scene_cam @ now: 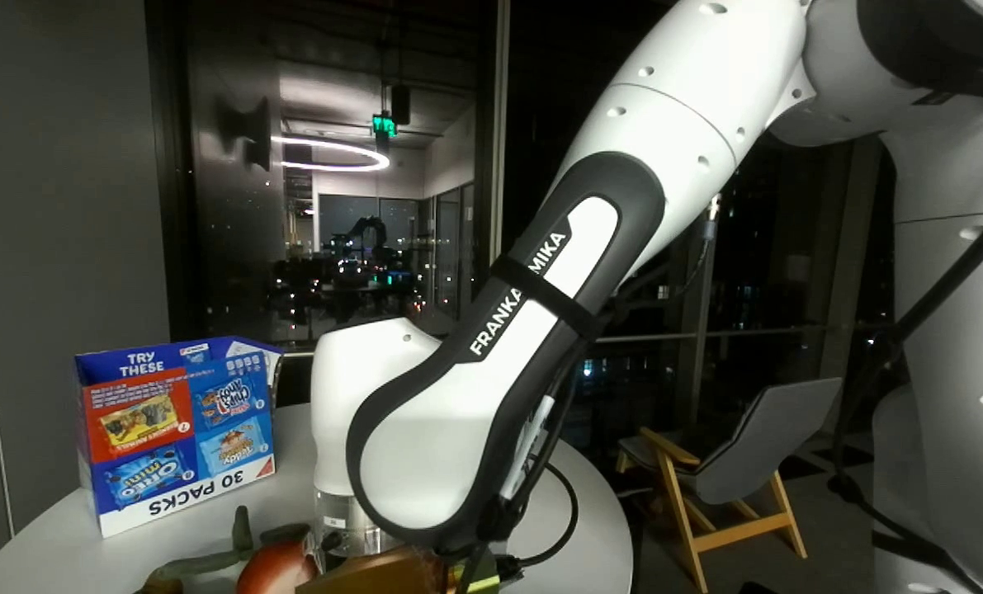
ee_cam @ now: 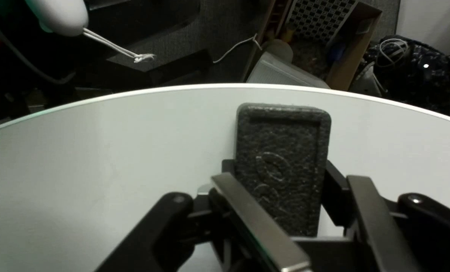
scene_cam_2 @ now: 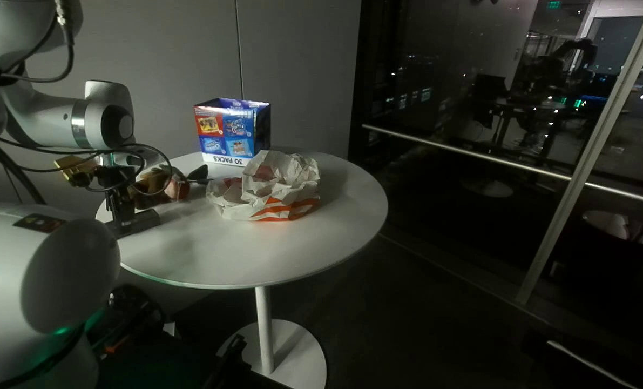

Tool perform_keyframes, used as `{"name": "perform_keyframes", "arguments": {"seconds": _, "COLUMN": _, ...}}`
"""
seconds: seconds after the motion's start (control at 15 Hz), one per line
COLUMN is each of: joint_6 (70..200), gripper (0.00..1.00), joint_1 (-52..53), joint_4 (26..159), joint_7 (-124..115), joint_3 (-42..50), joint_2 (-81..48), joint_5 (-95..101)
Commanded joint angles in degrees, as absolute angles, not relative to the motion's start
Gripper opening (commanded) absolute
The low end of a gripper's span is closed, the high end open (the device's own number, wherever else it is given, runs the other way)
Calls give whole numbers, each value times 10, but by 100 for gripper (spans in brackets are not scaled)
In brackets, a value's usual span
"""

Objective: Put the eraser, moose and radish in the plastic bag then pull up the plastic.

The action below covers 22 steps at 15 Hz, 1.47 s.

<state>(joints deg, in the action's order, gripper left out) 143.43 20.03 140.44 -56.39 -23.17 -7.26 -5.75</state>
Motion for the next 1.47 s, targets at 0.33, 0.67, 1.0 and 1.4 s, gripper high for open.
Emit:
{"name": "perform_keyframes", "arguments": {"seconds": 0.33, "joint_6": 1328, "gripper": 31, "joint_1": 197, "joint_4": 1376, "joint_7": -633, "joint_3": -198, "joint_2": 41, "joint_5": 133}}
{"name": "perform_keyframes", "arguments": {"seconds": 0.67, "joint_6": 1290, "gripper": 31, "joint_1": 162, "joint_4": 1292, "joint_7": -612, "joint_3": -188, "joint_2": 26, "joint_5": 199}}
{"name": "perform_keyframes", "arguments": {"seconds": 1.0, "joint_6": 1247, "gripper": 31, "joint_1": 141, "joint_4": 1184, "joint_7": -626, "joint_3": -165, "joint_2": -54, "joint_5": 281}}
{"name": "perform_keyframes", "arguments": {"seconds": 1.4, "joint_6": 1232, "gripper": 31, "joint_1": 158, "joint_4": 1089, "joint_7": -630, "joint_3": -107, "joint_2": -161, "joint_5": 337}}
